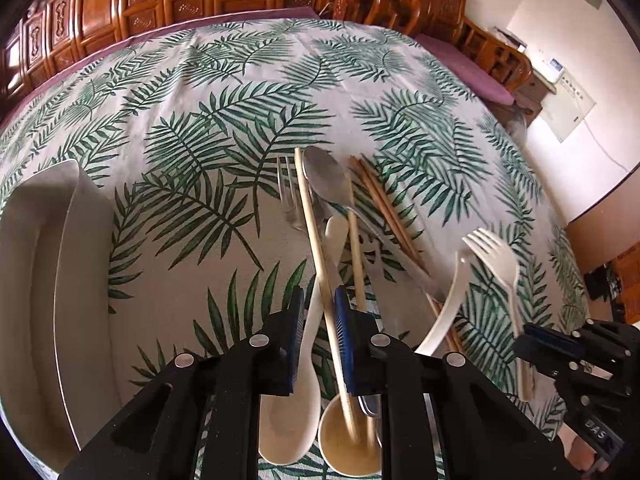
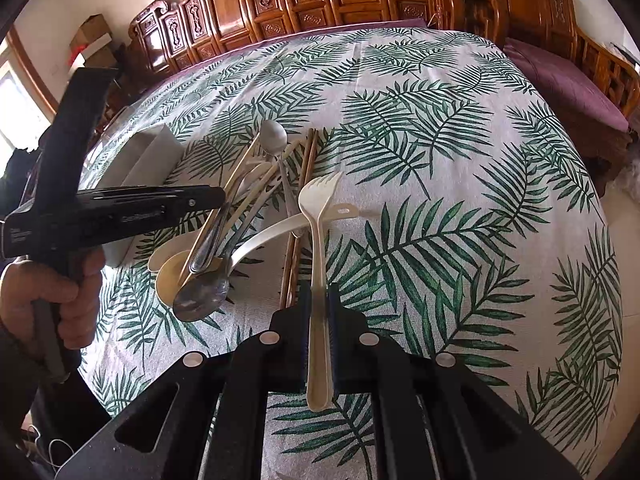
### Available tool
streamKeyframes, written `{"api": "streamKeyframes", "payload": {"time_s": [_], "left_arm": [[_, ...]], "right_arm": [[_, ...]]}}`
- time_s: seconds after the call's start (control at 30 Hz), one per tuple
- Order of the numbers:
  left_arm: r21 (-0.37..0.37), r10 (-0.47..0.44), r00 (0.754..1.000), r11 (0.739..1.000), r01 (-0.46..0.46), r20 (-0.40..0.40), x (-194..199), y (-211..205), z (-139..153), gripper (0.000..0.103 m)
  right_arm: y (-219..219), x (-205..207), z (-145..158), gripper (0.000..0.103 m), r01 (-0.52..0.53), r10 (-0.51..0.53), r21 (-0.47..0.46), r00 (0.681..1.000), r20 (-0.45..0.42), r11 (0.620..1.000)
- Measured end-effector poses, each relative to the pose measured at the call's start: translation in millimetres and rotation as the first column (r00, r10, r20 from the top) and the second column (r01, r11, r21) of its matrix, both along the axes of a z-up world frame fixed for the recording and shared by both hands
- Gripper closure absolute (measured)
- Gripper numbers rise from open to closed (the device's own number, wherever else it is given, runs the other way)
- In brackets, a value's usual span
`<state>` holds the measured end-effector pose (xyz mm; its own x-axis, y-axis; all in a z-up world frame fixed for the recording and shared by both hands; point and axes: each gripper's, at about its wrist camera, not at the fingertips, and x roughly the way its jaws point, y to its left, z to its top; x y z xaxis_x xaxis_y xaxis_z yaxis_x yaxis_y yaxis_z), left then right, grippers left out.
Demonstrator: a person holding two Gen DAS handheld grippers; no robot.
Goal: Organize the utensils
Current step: 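Grasp a wooden chopstick with the left gripper while the right gripper holds the fork raised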
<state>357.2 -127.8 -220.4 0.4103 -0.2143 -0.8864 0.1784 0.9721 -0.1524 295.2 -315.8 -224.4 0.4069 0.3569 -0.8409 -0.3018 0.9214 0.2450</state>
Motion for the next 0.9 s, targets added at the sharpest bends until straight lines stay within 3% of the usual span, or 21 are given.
{"api": "streamKeyframes", "payload": {"time_s": [0.2,0.5,0.9], "left_arm": [[0.016,-0.013,1.000,1.000,0.013,0.011,1,-4,1,0.097],[0.054,-0.034,0.999,0.998,0.033,0.018,1,-5,2,0.098],[0.061,-0.033,0.990,0.998,0.025,0.134,-23,20,40,0.099]], "right_arm": [[2,-1,0,0.093,-0.004,0.004,0.000,1.000,-0.002,1.000],[8,-3,0,0.093,-0.015,0.015,-0.009,1.000,0.000,1.000],[22,-7,6,0.093,-0.047,0.047,-0.026,0.999,0.018,0.999]]}}
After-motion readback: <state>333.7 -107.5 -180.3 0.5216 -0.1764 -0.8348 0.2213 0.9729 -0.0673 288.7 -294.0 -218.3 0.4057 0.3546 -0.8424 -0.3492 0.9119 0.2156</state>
